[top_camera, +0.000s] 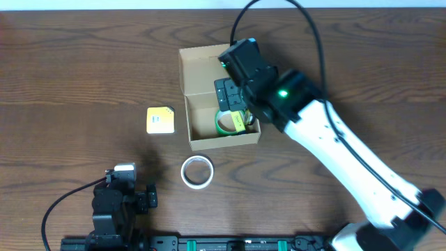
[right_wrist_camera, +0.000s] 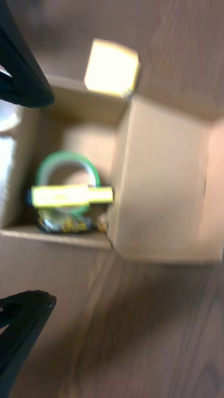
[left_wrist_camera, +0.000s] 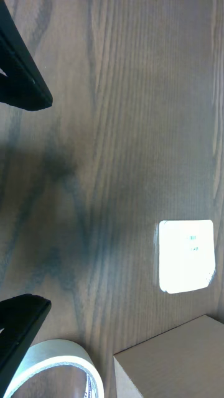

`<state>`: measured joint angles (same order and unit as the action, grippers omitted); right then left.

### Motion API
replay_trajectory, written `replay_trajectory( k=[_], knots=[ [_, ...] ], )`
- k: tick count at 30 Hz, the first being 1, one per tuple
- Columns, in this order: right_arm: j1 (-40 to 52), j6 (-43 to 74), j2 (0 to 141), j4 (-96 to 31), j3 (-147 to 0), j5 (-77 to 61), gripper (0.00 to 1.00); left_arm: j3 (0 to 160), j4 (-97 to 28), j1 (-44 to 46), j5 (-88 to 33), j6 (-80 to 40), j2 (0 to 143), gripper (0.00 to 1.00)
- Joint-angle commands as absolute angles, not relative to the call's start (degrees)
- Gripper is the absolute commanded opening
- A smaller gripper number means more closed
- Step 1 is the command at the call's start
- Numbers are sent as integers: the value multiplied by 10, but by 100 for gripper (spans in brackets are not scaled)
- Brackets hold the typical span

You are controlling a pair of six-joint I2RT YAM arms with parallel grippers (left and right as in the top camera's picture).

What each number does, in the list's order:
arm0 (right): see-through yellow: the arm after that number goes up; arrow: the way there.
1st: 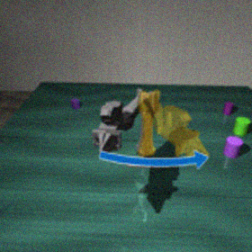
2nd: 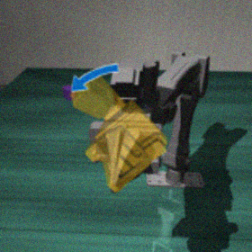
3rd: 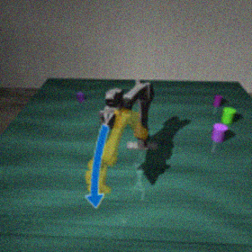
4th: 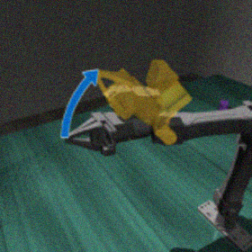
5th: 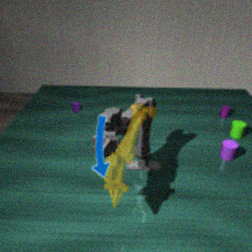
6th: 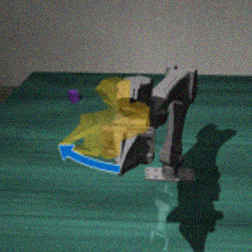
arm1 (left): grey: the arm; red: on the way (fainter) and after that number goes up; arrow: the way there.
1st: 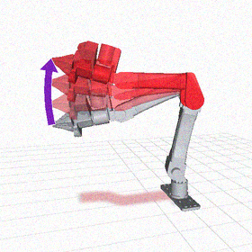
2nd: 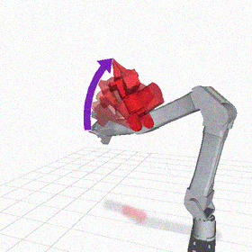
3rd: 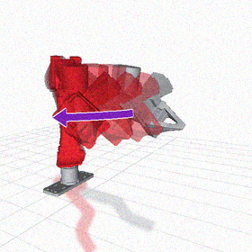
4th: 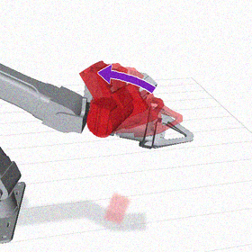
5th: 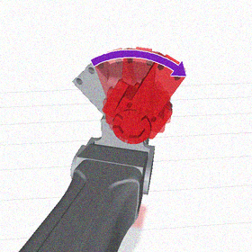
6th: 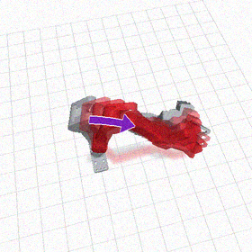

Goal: Pack container

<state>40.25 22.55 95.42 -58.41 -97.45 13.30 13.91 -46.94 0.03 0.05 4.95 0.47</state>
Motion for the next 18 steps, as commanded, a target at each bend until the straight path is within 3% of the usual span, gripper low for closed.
replay_trajectory(
  k=[1,4,7,9,13,18],
  knots=[
    [403,172,902,-599,-974,57,95,132,-510,0,19,62,2,95],
    [402,154,831,-606,-916,58,95,132,-510,0,19,62,2,96],
    [401,169,726,-536,-786,61,99,132,-510,0,19,62,2,95],
    [401,224,622,-475,-659,97,99,132,-510,0,19,62,2,96],
    [401,298,488,-474,-529,151,99,132,-510,0,19,62,2,95],
    [402,298,427,-498,-481,143,99,132,-510,0,19,62,2,96]
  ],
)
